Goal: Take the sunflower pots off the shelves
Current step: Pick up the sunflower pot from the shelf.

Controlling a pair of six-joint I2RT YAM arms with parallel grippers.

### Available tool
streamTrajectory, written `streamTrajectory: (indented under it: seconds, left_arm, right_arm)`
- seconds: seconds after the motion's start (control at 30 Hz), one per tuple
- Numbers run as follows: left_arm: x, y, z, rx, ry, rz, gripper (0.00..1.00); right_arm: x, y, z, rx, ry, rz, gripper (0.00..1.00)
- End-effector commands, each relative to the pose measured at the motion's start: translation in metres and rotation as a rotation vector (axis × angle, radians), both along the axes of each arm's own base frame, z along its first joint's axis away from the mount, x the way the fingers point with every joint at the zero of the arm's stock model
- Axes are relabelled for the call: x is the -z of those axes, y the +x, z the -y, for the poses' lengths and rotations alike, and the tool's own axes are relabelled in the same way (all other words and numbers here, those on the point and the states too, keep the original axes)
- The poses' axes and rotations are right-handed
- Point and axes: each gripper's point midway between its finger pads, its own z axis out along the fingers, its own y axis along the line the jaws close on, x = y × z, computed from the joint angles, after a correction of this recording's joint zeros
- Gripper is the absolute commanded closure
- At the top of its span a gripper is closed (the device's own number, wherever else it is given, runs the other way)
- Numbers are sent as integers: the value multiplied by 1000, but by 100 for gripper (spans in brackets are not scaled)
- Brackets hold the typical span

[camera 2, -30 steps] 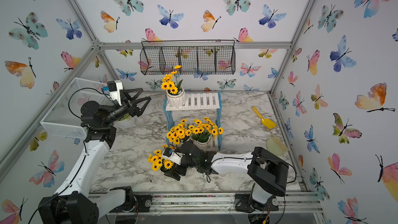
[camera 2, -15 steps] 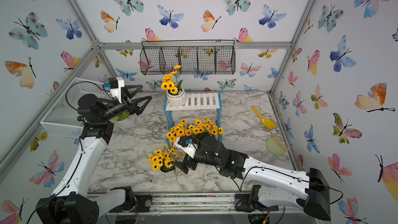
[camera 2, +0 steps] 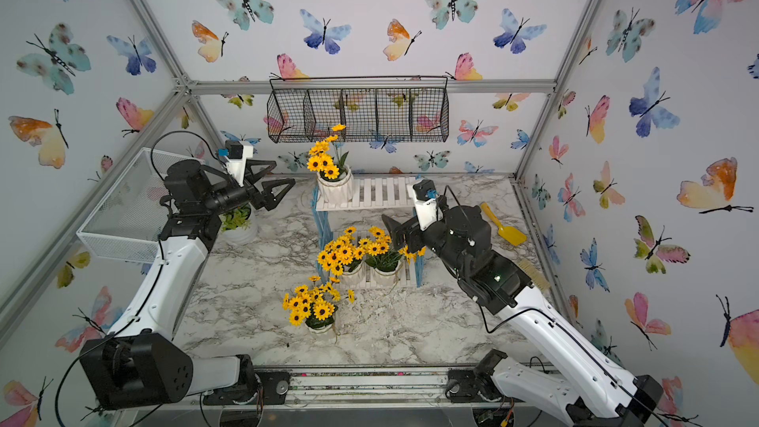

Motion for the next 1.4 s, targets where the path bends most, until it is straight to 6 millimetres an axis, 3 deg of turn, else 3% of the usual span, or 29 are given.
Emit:
streamTrajectory:
  seconds: [0.0,0.17,0.5,0.63,0.8,1.37]
  left_arm:
    - [-5,-7,12,83,35,29,2]
    - [8,4,31,65,138,25,2]
    - [12,9,51,145,143,44,2]
    - [19,9,59,188,147,52,2]
    - [13,-1,66,257,125,83,2]
    - [17,6,75,320,97,83,2]
  right_arm:
    - [5,31,37,102,27,-126,1]
    - [7,67,68,149,98,-195,1]
    - [31,103,96,215,141,-269,1]
    - [39,108,98,221,137,-284,1]
    - [49,112,100,229,127,-301,1]
    - [55,110,98,206,118,-295,1]
